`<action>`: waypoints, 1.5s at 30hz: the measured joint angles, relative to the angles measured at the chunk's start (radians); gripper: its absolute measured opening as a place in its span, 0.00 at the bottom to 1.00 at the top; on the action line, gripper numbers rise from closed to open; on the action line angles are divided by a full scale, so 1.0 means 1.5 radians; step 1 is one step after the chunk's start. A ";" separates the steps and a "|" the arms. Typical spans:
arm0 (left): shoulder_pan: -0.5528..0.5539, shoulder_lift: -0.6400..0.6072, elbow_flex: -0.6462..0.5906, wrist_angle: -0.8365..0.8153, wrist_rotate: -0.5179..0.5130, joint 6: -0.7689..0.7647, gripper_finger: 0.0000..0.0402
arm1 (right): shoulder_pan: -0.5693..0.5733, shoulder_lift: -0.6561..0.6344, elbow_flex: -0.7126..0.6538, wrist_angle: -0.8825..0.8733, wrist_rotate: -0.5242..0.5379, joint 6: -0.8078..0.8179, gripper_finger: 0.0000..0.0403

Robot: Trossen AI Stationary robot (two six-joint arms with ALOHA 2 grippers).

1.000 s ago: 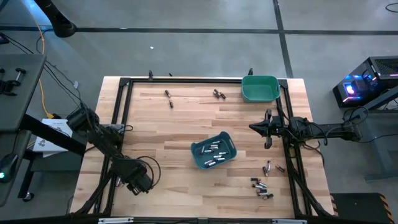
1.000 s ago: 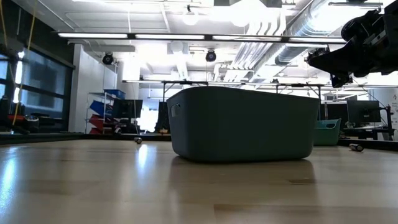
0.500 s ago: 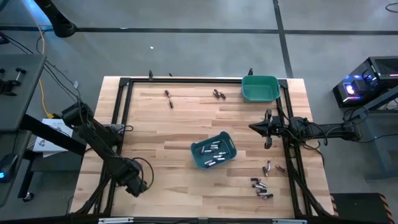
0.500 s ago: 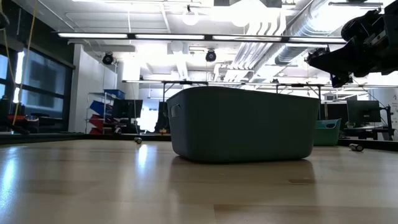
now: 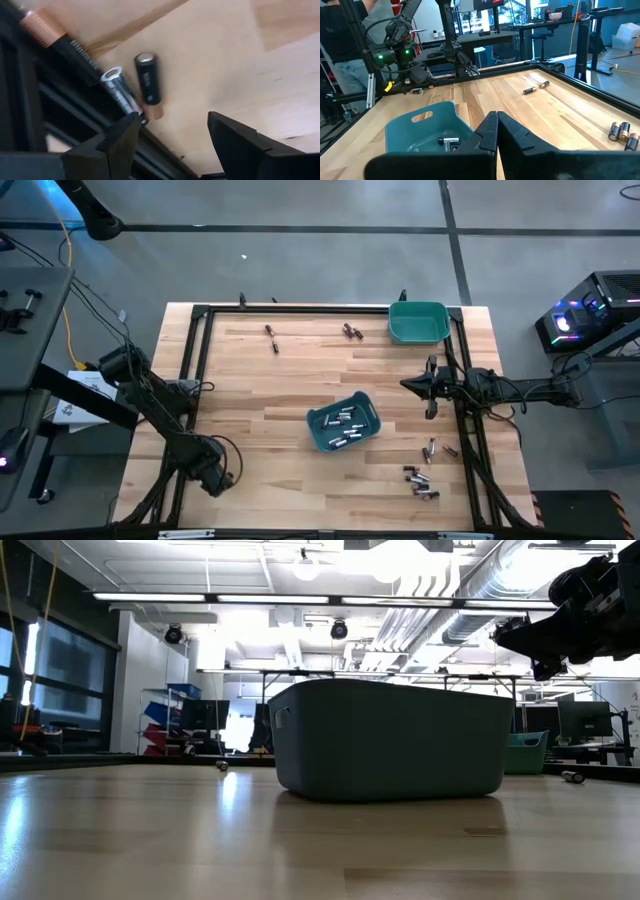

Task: Sort batteries
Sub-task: Put the black battery into the blue bin

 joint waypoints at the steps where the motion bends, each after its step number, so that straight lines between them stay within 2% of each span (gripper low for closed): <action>1: 0.000 0.000 0.000 0.006 -0.010 0.000 0.58 | 0.000 0.000 0.000 0.000 0.000 0.000 0.00; 5: 0.000 0.000 0.000 0.014 -0.047 -0.001 0.58 | 0.000 0.000 0.000 0.000 0.000 0.000 0.00; 12: 0.001 -0.001 0.006 0.015 -0.068 -0.005 0.58 | 0.000 0.000 0.000 0.000 0.000 0.000 0.00; 20: 0.001 0.000 0.037 -0.004 -0.148 -0.005 0.58 | 0.000 0.000 0.000 0.000 0.000 0.000 0.00; 28: 0.001 0.000 0.037 -0.075 -0.109 -0.025 0.58 | 0.000 0.000 0.000 0.000 0.000 0.000 0.00; 33: 0.001 0.000 0.012 -0.055 -0.107 0.000 0.56 | 0.000 0.000 0.000 0.000 0.000 0.000 0.00; 40: 0.003 0.000 -0.006 -0.005 -0.110 -0.005 0.47 | 0.000 0.000 0.000 0.000 0.000 0.000 0.00; 45: 0.003 0.000 -0.007 0.013 -0.110 -0.005 0.37 | 0.000 0.000 0.000 0.000 0.000 0.000 0.00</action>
